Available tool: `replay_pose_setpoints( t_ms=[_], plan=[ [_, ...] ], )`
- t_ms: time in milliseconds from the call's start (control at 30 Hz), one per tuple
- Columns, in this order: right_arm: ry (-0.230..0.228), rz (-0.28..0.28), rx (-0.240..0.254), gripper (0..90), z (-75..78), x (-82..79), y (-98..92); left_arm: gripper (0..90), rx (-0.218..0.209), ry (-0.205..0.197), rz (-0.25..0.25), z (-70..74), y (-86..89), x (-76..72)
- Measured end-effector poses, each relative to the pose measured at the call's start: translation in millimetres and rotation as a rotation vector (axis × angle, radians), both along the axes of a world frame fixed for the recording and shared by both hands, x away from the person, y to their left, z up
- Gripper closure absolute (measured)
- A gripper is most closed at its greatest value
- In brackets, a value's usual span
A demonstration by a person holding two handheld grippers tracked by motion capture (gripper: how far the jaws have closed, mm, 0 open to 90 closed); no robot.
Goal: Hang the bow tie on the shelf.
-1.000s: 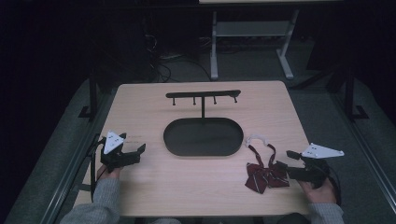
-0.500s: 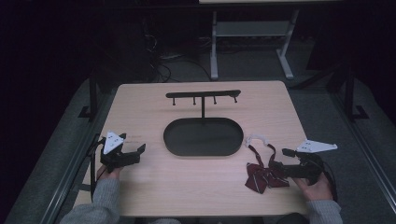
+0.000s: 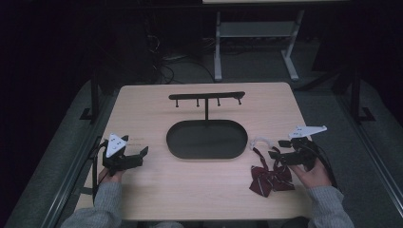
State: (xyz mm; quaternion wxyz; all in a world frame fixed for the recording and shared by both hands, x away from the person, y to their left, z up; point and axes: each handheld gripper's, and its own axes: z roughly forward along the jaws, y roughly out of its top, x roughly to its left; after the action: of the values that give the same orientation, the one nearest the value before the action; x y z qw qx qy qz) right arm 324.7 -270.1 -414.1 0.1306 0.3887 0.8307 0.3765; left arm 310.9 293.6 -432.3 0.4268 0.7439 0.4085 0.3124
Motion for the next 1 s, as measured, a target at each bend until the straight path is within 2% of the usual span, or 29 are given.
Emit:
replay_pose_setpoints(
  t_ms=[67,100,133,200,300,433,600,1000],
  plan=[
    [0.009,0.006,-0.02,38.5,1.2,5.6,3.3,13.0,-0.01,-0.002,0.003,-0.3,-1.0,0.1],
    [0.009,0.006,-0.02,38.5,1.2,5.6,3.3,13.0,-0.01,-0.002,0.003,-0.3,-1.0,0.1],
    [0.013,0.009,-0.044,41.7,0.8,11.5,5.1,13.0,-0.002,-0.003,0.002,0.1,-1.3,0.3],
    [0.016,0.002,-0.06,44.3,-0.1,16.2,5.1,13.0,-0.002,-0.006,0.002,0.1,-1.3,0.3],
    [0.023,-0.003,-0.066,48.5,-2.2,20.7,4.1,13.0,0.002,-0.005,0.003,0.1,-1.0,0.5],
    [0.051,-0.023,-0.113,55.0,-13.8,32.6,2.4,13.0,-0.006,-0.007,0.009,0.5,-0.3,0.5],
    [0.061,-0.04,-0.135,59.9,-19.9,38.5,1.1,13.0,-0.001,-0.004,0.006,0.8,-0.9,0.4],
    [0.105,-0.068,-0.159,63.1,-30.0,44.6,-5.0,13.0,0.0,-0.003,0.01,1.5,-0.3,0.7]
  ],
)
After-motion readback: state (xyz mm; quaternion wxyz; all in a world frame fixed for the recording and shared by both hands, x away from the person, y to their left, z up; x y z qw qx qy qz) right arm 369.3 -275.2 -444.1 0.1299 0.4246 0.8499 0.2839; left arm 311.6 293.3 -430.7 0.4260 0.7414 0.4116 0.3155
